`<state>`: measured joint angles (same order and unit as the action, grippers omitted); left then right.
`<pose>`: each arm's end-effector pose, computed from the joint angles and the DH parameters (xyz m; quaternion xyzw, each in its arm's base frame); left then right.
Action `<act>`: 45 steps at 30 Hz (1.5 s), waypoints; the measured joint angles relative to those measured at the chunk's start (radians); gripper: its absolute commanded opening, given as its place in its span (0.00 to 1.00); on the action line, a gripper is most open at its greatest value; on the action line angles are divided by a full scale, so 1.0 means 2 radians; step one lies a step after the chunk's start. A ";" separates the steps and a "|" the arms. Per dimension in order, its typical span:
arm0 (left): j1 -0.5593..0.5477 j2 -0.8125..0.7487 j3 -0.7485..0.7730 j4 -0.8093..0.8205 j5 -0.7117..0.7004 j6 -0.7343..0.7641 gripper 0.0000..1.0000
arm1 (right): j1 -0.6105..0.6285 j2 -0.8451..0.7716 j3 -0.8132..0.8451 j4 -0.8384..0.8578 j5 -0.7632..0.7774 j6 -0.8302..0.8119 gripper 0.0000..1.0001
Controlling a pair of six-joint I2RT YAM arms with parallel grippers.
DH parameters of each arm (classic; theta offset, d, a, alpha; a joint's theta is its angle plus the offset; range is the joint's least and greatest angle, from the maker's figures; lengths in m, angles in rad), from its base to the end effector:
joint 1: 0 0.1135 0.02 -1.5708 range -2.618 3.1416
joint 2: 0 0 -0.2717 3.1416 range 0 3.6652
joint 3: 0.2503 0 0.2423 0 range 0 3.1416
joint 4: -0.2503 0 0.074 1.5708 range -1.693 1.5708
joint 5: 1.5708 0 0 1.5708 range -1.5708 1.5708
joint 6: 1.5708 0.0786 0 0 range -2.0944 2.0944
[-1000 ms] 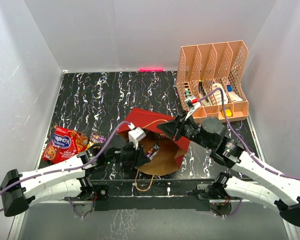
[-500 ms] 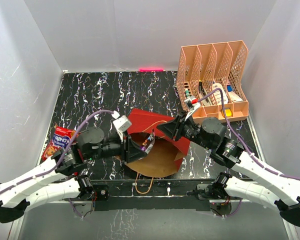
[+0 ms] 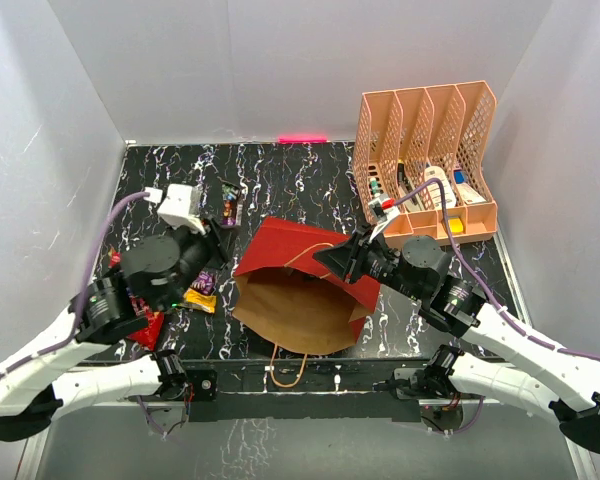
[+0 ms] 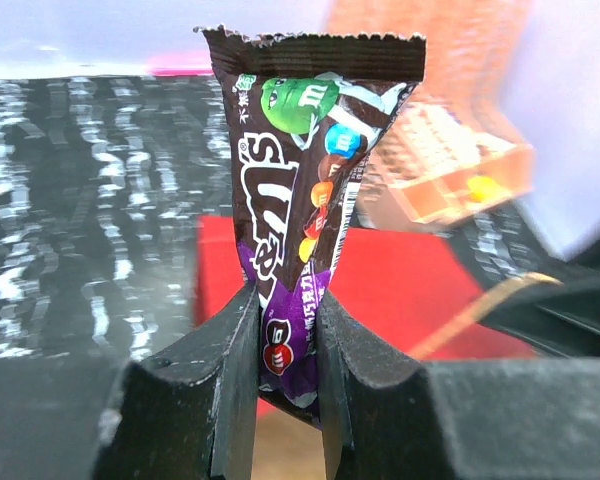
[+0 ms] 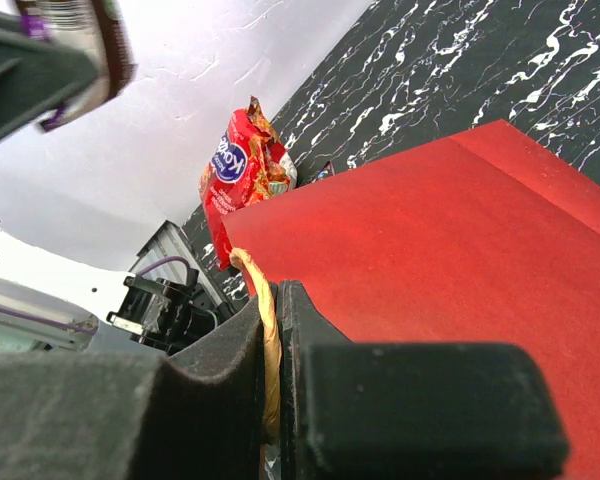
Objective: Take the snacks out of the paper bag
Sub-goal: Place the snack at the center of the board.
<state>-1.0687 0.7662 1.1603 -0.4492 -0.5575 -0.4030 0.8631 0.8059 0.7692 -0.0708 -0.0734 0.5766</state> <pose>0.1127 -0.1189 0.4397 0.0494 0.7217 -0.2954 0.6240 0.1387 0.1710 0.3445 -0.1304 0.7325 0.4607 0.4840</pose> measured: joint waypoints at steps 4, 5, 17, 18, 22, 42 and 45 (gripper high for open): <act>0.003 0.048 -0.016 0.014 -0.109 0.035 0.00 | 0.000 0.000 0.000 0.000 0.002 0.000 0.07; 0.008 0.058 -0.024 0.019 -0.119 0.041 0.00 | 0.000 0.000 0.000 0.000 0.002 0.000 0.07; 0.188 0.151 -0.065 -0.049 -0.080 -0.062 0.00 | 0.000 -0.003 0.000 -0.001 0.011 0.000 0.07; 0.189 0.149 -0.071 -0.061 -0.079 -0.084 0.00 | 0.000 -0.003 0.000 0.000 0.011 0.000 0.07; 0.189 0.133 -0.117 -0.118 -0.074 -0.195 0.00 | 0.000 -0.003 0.000 0.000 0.011 0.000 0.07; 0.215 0.184 -0.200 -0.220 -0.069 -0.450 0.07 | 0.000 -0.004 -0.007 0.000 0.011 0.001 0.07; 0.224 0.185 -0.209 -0.212 -0.069 -0.451 0.15 | 0.000 -0.004 -0.007 0.000 0.011 0.001 0.07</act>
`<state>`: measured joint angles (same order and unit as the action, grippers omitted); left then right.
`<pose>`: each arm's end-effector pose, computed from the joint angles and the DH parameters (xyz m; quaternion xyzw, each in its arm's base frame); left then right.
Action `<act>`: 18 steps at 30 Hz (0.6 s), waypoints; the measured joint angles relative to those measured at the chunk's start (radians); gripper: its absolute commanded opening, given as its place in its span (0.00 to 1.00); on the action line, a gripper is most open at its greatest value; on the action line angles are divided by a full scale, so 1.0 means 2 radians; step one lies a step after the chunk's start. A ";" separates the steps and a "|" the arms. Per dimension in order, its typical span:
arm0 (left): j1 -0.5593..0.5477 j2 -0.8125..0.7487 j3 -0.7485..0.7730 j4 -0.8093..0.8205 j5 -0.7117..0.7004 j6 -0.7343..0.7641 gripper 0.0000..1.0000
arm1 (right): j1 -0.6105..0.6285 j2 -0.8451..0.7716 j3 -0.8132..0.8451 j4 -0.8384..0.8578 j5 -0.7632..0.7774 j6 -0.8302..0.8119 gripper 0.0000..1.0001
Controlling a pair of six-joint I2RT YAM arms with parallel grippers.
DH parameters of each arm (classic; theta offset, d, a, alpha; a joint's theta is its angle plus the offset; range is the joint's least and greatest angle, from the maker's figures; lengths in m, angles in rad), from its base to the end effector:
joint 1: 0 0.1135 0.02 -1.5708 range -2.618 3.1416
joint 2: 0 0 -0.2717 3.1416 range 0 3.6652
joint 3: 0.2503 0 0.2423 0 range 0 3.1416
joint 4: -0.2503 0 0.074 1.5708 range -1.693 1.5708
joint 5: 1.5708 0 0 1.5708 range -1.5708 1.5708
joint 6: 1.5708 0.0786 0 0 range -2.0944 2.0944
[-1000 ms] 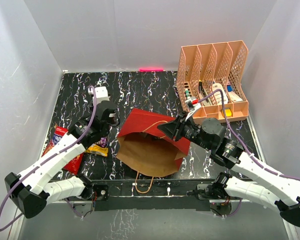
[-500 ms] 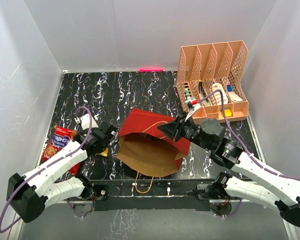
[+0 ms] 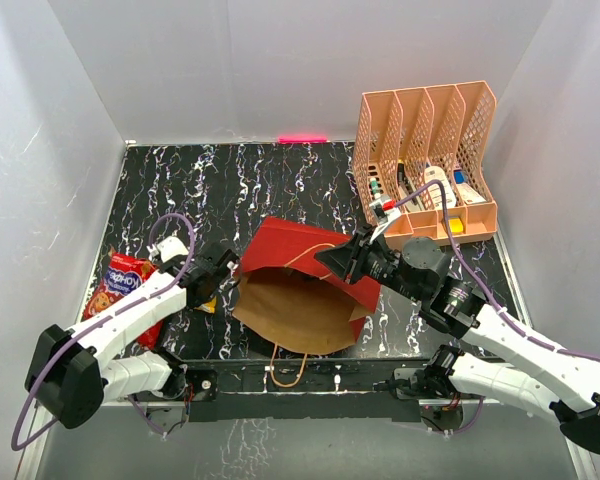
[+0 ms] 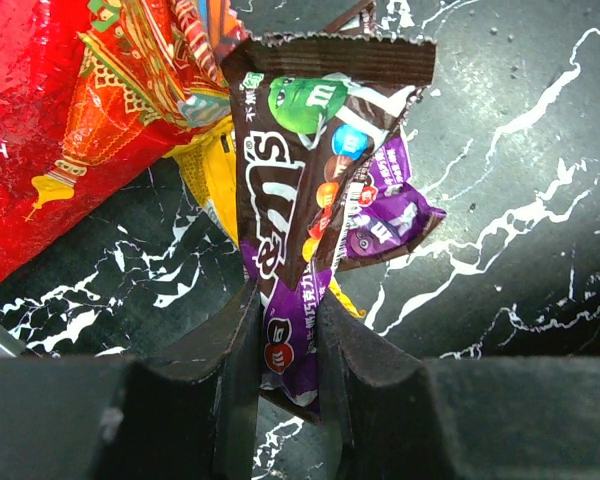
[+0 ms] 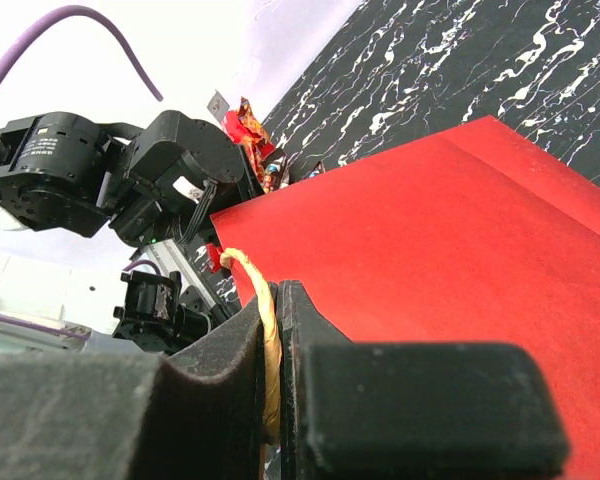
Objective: Take the snacks out of the paper bag
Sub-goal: Place the snack at the center of the board.
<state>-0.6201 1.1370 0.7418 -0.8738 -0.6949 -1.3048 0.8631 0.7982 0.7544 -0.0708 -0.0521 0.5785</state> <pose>0.1802 -0.0668 0.1967 -0.3603 0.8584 0.0764 0.3570 0.1393 0.1691 0.3403 -0.1230 0.7362 0.4536 0.4869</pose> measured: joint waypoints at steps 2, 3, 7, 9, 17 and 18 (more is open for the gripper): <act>0.006 0.001 -0.005 0.006 0.000 0.003 0.17 | 0.000 0.000 0.000 0.000 0.000 0.000 0.07; 0.009 0.001 -0.006 0.009 0.000 0.004 0.17 | 0.000 0.000 0.000 0.000 0.000 0.000 0.07; 0.017 0.003 -0.009 0.019 0.000 0.012 0.31 | 0.000 -0.001 0.000 0.000 0.000 0.000 0.07; 0.019 0.004 -0.009 0.017 0.000 0.016 0.42 | 0.000 -0.001 0.000 0.000 0.000 0.000 0.07; 0.021 -0.056 0.040 0.000 0.038 0.061 0.72 | 0.000 -0.006 0.000 0.000 0.000 0.000 0.07; 0.021 -0.072 0.052 -0.001 0.044 0.072 0.76 | 0.000 -0.006 0.000 -0.001 0.001 0.000 0.07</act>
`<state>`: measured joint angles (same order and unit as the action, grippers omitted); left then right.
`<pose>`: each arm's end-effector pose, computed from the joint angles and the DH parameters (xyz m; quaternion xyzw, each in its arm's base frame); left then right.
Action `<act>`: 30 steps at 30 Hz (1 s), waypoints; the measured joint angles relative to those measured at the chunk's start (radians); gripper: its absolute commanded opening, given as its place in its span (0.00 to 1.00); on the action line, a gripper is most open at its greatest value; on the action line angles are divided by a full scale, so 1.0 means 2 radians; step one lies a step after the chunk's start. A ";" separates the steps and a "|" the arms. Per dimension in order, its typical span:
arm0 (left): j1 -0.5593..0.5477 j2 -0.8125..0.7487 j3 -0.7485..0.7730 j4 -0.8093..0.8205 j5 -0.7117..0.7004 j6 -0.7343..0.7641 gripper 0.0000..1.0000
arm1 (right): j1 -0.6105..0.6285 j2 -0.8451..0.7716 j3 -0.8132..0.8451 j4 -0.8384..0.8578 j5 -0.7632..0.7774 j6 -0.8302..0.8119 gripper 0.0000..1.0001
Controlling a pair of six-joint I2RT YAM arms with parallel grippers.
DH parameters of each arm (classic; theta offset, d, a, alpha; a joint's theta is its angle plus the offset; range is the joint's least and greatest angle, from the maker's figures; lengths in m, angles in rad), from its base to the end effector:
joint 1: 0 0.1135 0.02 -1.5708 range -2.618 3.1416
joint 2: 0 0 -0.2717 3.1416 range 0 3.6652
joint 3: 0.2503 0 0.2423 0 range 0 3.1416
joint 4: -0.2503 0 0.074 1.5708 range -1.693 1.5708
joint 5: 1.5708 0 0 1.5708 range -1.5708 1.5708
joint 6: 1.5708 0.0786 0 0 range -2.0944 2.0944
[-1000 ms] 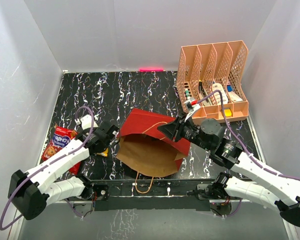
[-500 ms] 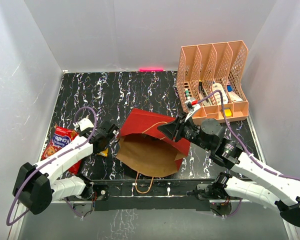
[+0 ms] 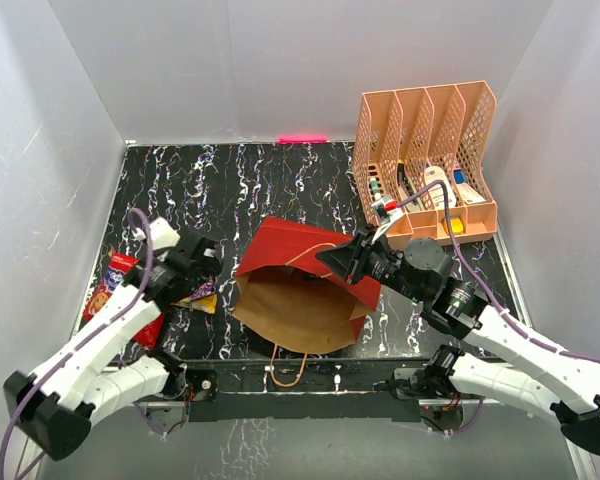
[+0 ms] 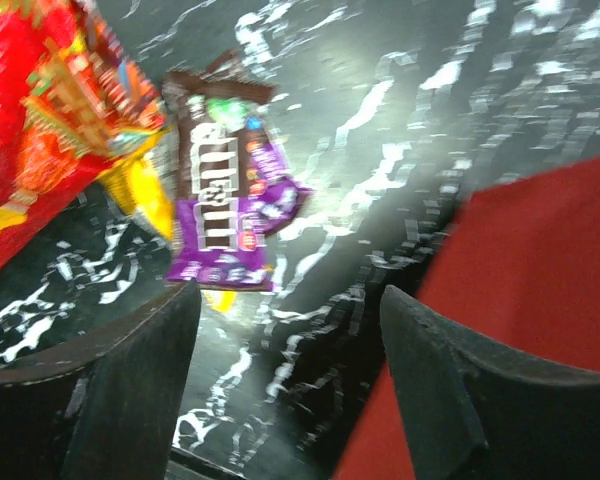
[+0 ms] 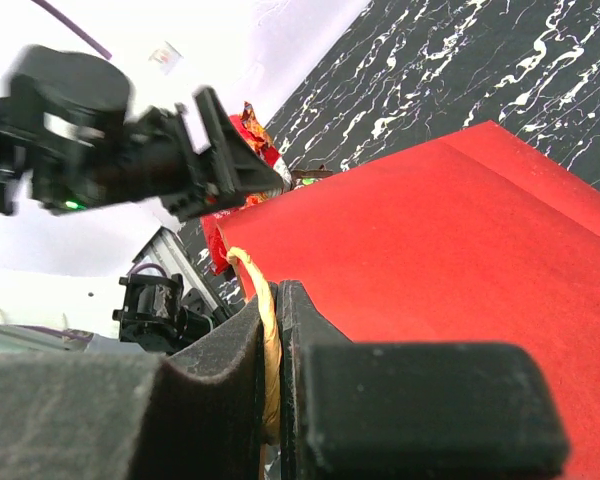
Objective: Take the snacks out of the paper bag
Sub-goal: Place the snack at the center of the board, then take out the snack from the paper bag.
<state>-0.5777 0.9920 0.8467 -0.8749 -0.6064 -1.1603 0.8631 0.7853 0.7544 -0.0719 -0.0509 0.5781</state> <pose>0.1793 -0.0634 0.2482 -0.3415 0.8564 -0.0126 0.3869 0.1374 0.1668 0.3427 -0.1223 0.7323 0.4560 0.4907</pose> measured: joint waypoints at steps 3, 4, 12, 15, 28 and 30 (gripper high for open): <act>0.000 -0.051 0.036 0.008 0.026 0.044 0.84 | 0.000 0.000 0.000 0.000 0.000 0.000 0.07; 0.000 -0.064 0.043 0.013 0.037 0.057 0.86 | 0.000 0.000 0.000 0.000 0.000 0.000 0.07; 0.000 -0.185 0.038 0.165 0.240 0.183 0.83 | 0.000 0.003 0.000 -0.001 0.000 0.000 0.07; 0.000 -0.198 0.016 0.250 0.333 0.197 0.73 | 0.000 0.006 0.000 -0.002 0.000 0.000 0.07; -0.159 -0.149 -0.086 0.442 0.425 0.178 0.68 | 0.000 0.009 0.000 -0.003 0.002 -0.001 0.07; -0.216 -0.135 -0.083 0.445 0.387 0.194 0.67 | 0.000 0.012 0.000 -0.003 0.002 -0.002 0.07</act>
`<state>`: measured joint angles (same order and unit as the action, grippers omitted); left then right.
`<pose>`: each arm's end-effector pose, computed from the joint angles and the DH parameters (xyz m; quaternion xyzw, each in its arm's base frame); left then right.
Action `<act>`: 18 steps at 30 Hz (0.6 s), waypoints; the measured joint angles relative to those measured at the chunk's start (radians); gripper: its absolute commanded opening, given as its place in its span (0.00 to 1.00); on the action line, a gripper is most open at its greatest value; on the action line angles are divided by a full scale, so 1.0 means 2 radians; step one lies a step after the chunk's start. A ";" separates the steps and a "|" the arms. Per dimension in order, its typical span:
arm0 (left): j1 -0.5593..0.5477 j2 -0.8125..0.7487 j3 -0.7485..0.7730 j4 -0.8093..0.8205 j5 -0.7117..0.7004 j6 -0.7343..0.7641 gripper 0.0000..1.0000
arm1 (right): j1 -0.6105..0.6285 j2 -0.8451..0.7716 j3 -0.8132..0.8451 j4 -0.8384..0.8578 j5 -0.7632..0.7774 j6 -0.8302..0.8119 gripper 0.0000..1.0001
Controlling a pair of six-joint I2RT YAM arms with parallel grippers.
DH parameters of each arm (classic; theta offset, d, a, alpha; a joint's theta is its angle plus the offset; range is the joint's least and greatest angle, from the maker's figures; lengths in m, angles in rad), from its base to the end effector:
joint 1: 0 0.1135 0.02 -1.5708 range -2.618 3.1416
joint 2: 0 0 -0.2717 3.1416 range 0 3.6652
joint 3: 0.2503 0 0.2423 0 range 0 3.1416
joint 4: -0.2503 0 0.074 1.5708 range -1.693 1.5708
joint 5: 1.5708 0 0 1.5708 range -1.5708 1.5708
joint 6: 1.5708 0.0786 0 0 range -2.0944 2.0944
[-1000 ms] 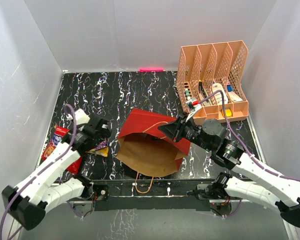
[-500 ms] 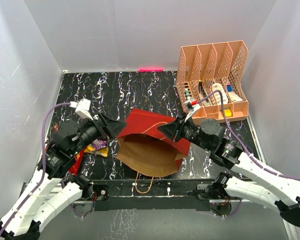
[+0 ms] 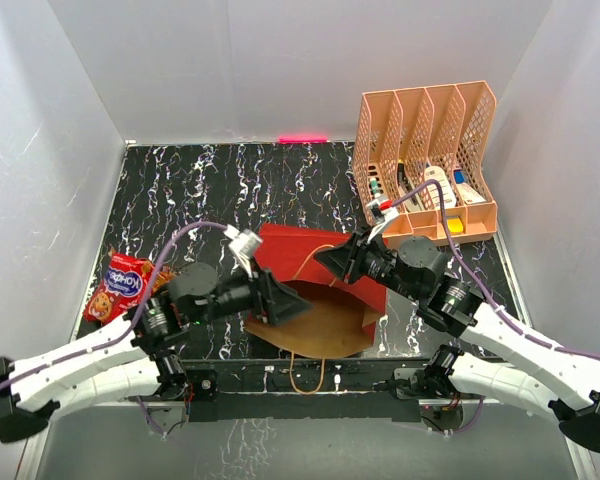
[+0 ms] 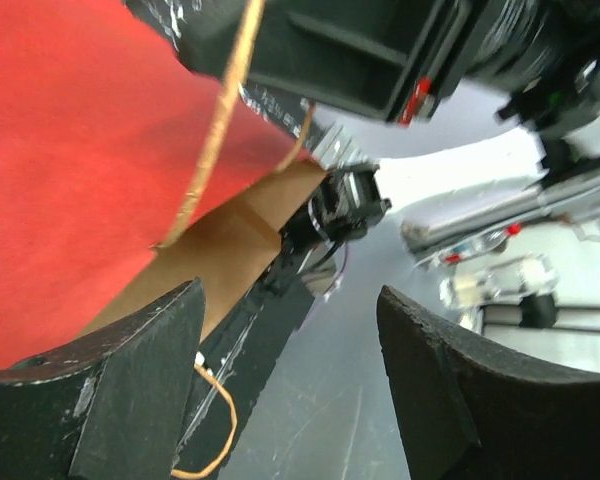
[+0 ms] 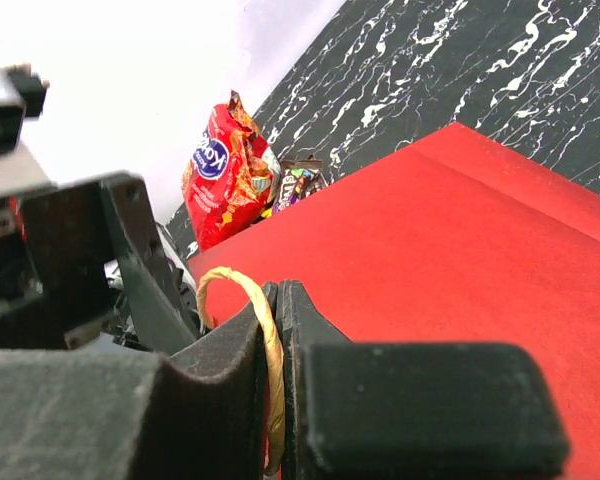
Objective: Take the snacks out of the paper bag
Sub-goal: Take out the snack from the paper bag.
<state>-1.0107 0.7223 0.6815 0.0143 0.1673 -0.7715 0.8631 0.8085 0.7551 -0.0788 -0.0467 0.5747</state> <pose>0.0976 -0.1803 0.3395 0.1431 0.7019 -0.5784 0.3904 0.1410 0.1704 0.3373 -0.1233 0.7420 0.4470 0.4841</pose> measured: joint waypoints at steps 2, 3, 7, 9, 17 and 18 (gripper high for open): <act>-0.053 0.024 0.005 -0.001 -0.045 0.017 0.67 | 0.000 0.004 0.000 0.000 0.000 0.000 0.07; -0.073 0.036 0.006 -0.002 -0.065 0.024 0.67 | 0.000 0.005 0.000 0.000 0.000 0.000 0.07; -0.159 0.083 0.006 -0.016 -0.172 0.060 0.67 | 0.000 0.006 0.000 -0.001 0.002 0.000 0.07; -0.192 0.102 0.010 -0.024 -0.220 0.078 0.67 | 0.000 0.006 0.000 -0.001 0.003 -0.001 0.07; -0.249 0.186 0.002 0.026 -0.319 0.135 0.70 | 0.000 0.004 0.000 -0.002 0.005 -0.001 0.07; -0.249 0.187 -0.021 0.059 -0.323 0.147 0.71 | 0.000 0.003 0.000 -0.002 0.005 -0.001 0.07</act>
<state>-1.5085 1.0966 0.6399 0.1318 -0.4778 -0.4774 0.8631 0.8150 0.7555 -0.0818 -0.0360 0.5735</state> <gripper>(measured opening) 0.667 0.076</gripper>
